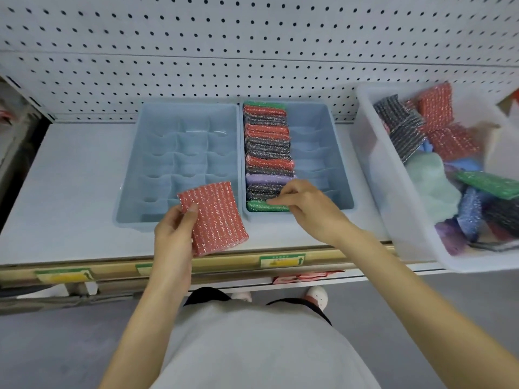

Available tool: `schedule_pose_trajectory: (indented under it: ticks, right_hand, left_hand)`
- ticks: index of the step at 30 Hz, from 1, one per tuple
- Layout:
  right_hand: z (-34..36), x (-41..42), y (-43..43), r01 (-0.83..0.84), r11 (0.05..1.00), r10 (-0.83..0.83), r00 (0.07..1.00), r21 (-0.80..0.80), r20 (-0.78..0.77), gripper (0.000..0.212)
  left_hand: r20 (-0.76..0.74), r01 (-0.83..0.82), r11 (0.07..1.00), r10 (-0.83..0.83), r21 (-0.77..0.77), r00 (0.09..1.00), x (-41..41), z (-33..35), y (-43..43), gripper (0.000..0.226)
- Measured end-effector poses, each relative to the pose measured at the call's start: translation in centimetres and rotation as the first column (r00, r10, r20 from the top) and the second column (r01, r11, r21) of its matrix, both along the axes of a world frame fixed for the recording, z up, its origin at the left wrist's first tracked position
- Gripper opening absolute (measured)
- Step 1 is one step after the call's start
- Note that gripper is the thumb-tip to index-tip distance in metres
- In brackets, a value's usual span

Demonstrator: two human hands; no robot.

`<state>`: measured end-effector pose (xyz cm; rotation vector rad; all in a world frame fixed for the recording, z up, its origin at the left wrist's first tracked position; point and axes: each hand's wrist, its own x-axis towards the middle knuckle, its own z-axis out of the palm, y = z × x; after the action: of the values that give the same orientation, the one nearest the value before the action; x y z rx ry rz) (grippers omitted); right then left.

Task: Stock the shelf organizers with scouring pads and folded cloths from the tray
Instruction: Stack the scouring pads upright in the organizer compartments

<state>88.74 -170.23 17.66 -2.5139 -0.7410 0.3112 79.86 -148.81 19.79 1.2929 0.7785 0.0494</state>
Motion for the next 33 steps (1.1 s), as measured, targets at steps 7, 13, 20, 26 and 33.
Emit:
schedule_pose_trajectory:
  ticks: [7,13,20,26,33]
  right_hand:
    - [4.0,-0.7,0.8,0.499,0.666,-0.08,0.787,0.554,-0.612,0.025]
    - [5.6,6.1,-3.6,0.517,0.664,-0.344,0.853,0.54,-0.393,0.028]
    - [4.4,16.7,-5.7,0.417,0.861,-0.441,0.897,0.292,0.019,0.028]
    - [1.9,21.4,-4.1,0.241,0.97,-0.223,0.937,-0.037,0.27,0.017]
    - [0.2,23.4,-4.0,0.184,0.942,-0.038,0.889,-0.28,0.457,0.026]
  left_hand:
    - [0.122,0.138,0.99,-0.138,0.007,0.983,3.4,1.6,-4.2,0.015]
    - [0.109,0.321,0.818,-0.418,0.476,0.902,9.1,1.4,-7.5,0.03]
    - [-0.449,0.495,-0.024,-0.464,0.868,0.764,13.7,-4.3,-10.6,0.075]
    - [-0.513,0.528,-0.082,-0.399,0.846,0.76,13.2,-5.1,-11.0,0.069]
    - [-0.529,0.538,-0.095,-0.387,0.837,0.755,13.3,-5.0,-11.0,0.063]
